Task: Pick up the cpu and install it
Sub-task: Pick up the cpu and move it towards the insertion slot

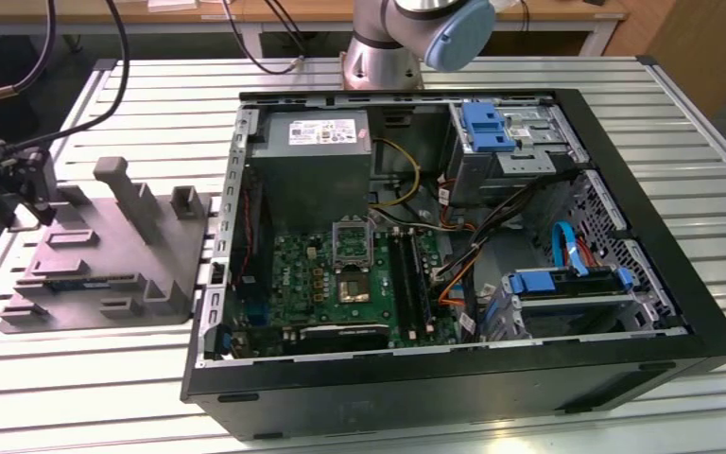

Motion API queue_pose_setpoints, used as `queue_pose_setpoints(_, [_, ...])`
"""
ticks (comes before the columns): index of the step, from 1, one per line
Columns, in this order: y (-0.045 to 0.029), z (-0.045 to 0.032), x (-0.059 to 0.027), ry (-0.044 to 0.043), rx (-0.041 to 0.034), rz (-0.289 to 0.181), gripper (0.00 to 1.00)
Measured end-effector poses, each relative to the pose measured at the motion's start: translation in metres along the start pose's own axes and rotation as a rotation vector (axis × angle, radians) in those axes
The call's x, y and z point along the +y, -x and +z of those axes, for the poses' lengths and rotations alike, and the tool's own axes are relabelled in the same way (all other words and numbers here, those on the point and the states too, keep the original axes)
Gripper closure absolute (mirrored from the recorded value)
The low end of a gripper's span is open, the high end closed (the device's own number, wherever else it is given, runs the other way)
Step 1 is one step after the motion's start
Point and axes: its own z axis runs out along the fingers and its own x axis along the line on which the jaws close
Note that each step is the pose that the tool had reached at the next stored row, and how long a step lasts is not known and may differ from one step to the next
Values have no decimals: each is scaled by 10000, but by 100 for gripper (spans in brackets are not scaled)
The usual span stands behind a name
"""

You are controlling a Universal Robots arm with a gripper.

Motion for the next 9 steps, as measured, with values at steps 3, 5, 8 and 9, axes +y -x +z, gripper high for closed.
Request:
queue_pose_setpoints(3, [0, -7, 0, 1, -1, 0, 53])
queue_pose_setpoints(5, [0, -12, 0, 0, 0, 0, 53])
queue_pose_setpoints(8, [0, -19, 1, 0, 0, 0, 53])
queue_pose_setpoints(9, [0, -21, 0, 0, 0, -1, 53])
